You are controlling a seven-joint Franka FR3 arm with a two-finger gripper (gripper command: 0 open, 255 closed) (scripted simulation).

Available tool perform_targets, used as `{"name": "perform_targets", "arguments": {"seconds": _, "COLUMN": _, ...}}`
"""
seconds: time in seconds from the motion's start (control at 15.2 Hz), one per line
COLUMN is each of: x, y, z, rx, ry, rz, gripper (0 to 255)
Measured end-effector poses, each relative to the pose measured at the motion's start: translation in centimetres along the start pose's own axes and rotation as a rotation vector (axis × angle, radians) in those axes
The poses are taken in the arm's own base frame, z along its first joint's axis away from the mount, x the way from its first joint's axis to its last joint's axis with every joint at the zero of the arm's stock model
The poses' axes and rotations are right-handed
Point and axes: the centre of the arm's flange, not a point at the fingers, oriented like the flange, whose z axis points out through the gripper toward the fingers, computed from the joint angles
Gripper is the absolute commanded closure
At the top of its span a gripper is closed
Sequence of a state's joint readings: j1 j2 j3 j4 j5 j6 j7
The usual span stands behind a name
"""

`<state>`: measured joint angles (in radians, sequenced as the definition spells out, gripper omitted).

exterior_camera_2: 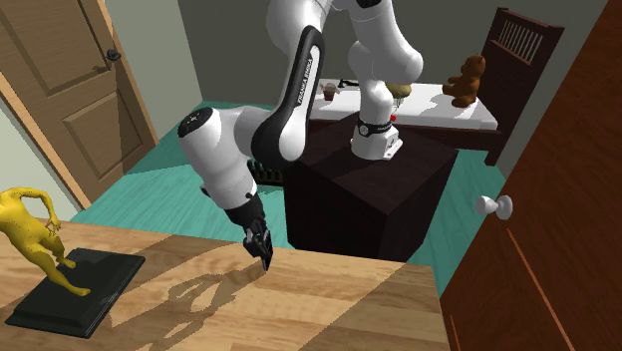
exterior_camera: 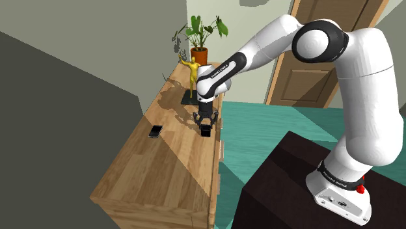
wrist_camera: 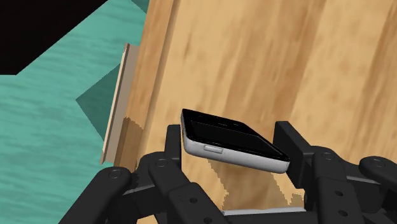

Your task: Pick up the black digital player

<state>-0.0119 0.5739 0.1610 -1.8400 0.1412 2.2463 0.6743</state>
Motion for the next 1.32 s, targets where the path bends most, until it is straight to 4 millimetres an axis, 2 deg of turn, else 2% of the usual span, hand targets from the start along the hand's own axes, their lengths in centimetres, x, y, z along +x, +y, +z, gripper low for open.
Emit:
{"name": "perform_targets", "arguments": {"seconds": 0.66, "x": 0.0, "y": 0.0, "z": -0.2, "rx": 0.0, "ry": 0.0, "rz": 0.0, "gripper": 255}}
{"name": "perform_targets", "arguments": {"seconds": 1.32, "x": -1.2, "y": -0.1, "z": -5.1, "rx": 0.0, "ry": 0.001, "rz": 0.0, "gripper": 255}}
